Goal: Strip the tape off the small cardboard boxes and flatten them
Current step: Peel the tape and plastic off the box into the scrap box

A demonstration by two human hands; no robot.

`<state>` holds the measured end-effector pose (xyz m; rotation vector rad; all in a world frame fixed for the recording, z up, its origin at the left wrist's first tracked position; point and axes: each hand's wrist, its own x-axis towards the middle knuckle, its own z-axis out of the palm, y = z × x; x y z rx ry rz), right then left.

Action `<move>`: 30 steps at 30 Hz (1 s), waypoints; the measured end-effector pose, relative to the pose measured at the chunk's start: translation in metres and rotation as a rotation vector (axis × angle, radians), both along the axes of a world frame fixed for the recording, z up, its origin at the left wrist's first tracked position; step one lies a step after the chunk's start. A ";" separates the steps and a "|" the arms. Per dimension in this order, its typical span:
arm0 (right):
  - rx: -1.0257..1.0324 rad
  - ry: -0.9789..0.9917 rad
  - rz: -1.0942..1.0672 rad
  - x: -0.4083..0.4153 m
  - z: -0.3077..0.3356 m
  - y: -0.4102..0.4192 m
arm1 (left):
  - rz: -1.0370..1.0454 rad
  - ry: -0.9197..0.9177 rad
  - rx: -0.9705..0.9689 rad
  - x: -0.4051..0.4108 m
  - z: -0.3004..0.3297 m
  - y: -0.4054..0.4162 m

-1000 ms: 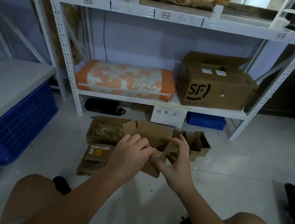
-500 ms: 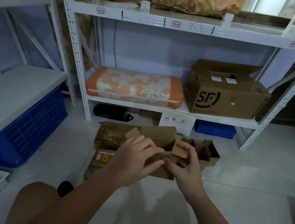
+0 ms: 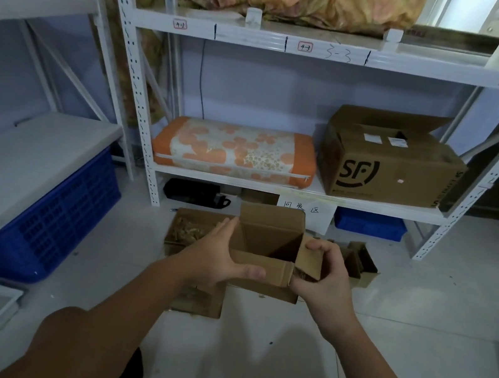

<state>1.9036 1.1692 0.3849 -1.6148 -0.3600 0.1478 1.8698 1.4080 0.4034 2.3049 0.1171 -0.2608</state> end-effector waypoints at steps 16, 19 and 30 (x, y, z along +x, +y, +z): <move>0.085 0.172 0.187 0.018 0.010 -0.007 | 0.401 -0.251 -0.442 -0.007 -0.004 -0.007; 0.086 0.174 0.149 0.018 0.010 -0.004 | 0.417 -0.200 -0.438 -0.006 0.000 -0.012; 0.118 0.307 0.052 0.018 0.013 -0.007 | 0.323 -0.329 -0.343 -0.024 -0.003 -0.008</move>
